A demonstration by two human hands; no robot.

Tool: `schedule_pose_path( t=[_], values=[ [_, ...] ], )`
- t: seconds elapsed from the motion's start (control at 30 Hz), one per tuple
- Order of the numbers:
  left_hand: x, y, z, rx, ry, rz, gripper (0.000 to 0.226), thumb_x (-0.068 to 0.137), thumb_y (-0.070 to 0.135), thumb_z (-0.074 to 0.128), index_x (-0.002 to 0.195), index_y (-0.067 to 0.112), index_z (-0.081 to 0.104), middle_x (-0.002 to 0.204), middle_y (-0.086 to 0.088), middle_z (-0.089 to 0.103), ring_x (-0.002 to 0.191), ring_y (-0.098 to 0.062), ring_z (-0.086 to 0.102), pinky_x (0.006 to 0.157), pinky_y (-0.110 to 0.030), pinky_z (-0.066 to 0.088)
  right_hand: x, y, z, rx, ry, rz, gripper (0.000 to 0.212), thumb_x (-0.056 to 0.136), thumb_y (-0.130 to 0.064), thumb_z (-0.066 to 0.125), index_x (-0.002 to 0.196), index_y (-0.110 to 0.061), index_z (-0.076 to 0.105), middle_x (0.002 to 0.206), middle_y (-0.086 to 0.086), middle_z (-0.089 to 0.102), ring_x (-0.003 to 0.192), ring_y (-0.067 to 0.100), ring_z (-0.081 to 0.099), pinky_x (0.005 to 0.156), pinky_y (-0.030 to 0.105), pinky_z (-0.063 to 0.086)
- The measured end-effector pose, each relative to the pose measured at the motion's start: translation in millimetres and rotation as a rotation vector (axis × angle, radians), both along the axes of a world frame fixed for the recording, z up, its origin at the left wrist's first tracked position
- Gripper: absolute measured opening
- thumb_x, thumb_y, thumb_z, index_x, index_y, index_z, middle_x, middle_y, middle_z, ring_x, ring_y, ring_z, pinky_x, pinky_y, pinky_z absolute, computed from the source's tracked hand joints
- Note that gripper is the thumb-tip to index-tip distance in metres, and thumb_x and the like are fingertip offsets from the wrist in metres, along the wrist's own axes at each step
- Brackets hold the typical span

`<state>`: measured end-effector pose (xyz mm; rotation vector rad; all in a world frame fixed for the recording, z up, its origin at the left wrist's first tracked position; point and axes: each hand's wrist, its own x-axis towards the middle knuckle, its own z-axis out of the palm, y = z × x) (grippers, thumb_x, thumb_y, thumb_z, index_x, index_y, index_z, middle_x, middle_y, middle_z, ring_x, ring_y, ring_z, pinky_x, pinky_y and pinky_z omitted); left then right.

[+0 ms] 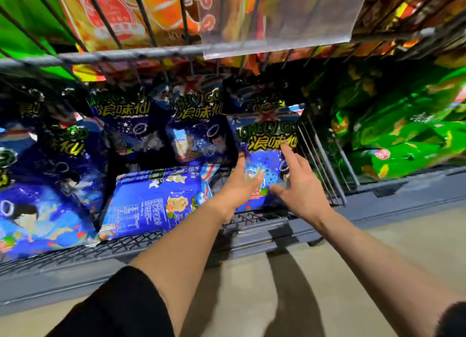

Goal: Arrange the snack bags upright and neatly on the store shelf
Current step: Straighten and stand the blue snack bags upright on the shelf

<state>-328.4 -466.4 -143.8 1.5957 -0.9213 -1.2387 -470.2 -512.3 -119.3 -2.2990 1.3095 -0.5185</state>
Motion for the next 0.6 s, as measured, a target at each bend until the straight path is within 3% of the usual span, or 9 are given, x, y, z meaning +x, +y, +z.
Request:
schedule_pose_path(
  t=[0.13, 0.23, 0.3, 0.37, 0.43, 0.5, 0.53, 0.6],
  values=[
    [4, 14, -5, -0.016, 0.065, 0.060, 0.088, 0.086, 0.008, 0.066, 0.151, 0.029, 0.011, 0.133, 0.006, 0.051, 0.123, -0.016, 0.053, 0.109, -0.039, 0.039, 6, 6, -1, -0.022, 0.040, -0.045, 0.093, 0.077, -0.019, 0.073, 0.150, -0.022, 0.015, 0.145, 0.015, 0.031, 0.132, 0.031, 0.037, 0.104, 0.035, 0.035],
    [11, 24, 3, -0.023, -0.018, 0.156, 0.072, 0.085, 0.006, 0.067, 0.146, 0.015, 0.030, 0.125, 0.000, 0.052, 0.118, -0.018, 0.054, 0.105, -0.032, 0.042, 20, 15, 5, -0.201, -0.017, -0.139, 0.074, 0.075, -0.017, 0.070, 0.141, -0.009, 0.036, 0.137, 0.023, 0.038, 0.127, 0.039, 0.037, 0.105, 0.041, 0.034],
    [31, 36, 8, -0.039, -0.079, 0.266, 0.050, 0.085, 0.003, 0.063, 0.133, 0.010, 0.050, 0.121, -0.007, 0.058, 0.106, -0.019, 0.057, 0.089, -0.025, 0.048, 36, 23, 11, -0.379, -0.066, -0.172, 0.057, 0.073, -0.017, 0.064, 0.126, -0.001, 0.048, 0.127, 0.024, 0.046, 0.117, 0.041, 0.044, 0.099, 0.045, 0.038],
    [61, 57, 13, -0.098, -0.154, 0.398, 0.030, 0.084, -0.003, 0.059, 0.113, 0.007, 0.061, 0.101, -0.009, 0.064, 0.084, -0.018, 0.058, 0.070, -0.019, 0.050, 60, 35, 16, -0.435, -0.117, -0.128, 0.047, 0.073, -0.018, 0.057, 0.116, 0.000, 0.052, 0.117, 0.021, 0.051, 0.109, 0.039, 0.047, 0.094, 0.044, 0.038],
    [92, 85, 15, -0.112, -0.293, 0.507, 0.028, 0.081, -0.006, 0.059, 0.106, 0.006, 0.063, 0.092, -0.008, 0.064, 0.081, -0.020, 0.059, 0.072, -0.023, 0.050, 90, 53, 16, -0.271, -0.148, -0.027, 0.038, 0.078, -0.015, 0.056, 0.114, -0.002, 0.053, 0.114, 0.019, 0.053, 0.107, 0.037, 0.050, 0.092, 0.041, 0.038],
    [125, 114, 10, 0.005, -0.516, 0.569, 0.039, 0.077, 0.001, 0.068, 0.115, 0.008, 0.062, 0.108, -0.007, 0.066, 0.100, -0.022, 0.062, 0.090, -0.028, 0.047, 119, 69, 11, -0.017, -0.081, 0.062, 0.037, 0.081, -0.016, 0.060, 0.115, -0.005, 0.051, 0.116, 0.016, 0.050, 0.106, 0.035, 0.052, 0.090, 0.039, 0.042],
    [140, 127, 4, 0.104, -0.583, 0.583, 0.051, 0.073, 0.008, 0.074, 0.122, 0.013, 0.059, 0.117, -0.006, 0.064, 0.108, -0.024, 0.060, 0.097, -0.032, 0.046, 130, 75, 8, 0.091, -0.003, 0.083, 0.044, 0.081, -0.020, 0.064, 0.119, -0.006, 0.048, 0.120, 0.017, 0.047, 0.109, 0.036, 0.051, 0.093, 0.039, 0.043],
    [157, 144, -3, 0.273, -0.503, 0.559, 0.079, 0.059, 0.023, 0.082, 0.132, 0.023, 0.050, 0.128, -0.008, 0.058, 0.114, -0.029, 0.058, 0.099, -0.042, 0.046, 146, 82, 1, 0.287, 0.173, 0.092, 0.076, 0.075, -0.031, 0.072, 0.136, -0.009, 0.032, 0.137, 0.021, 0.033, 0.122, 0.041, 0.044, 0.101, 0.042, 0.041]
  ],
)
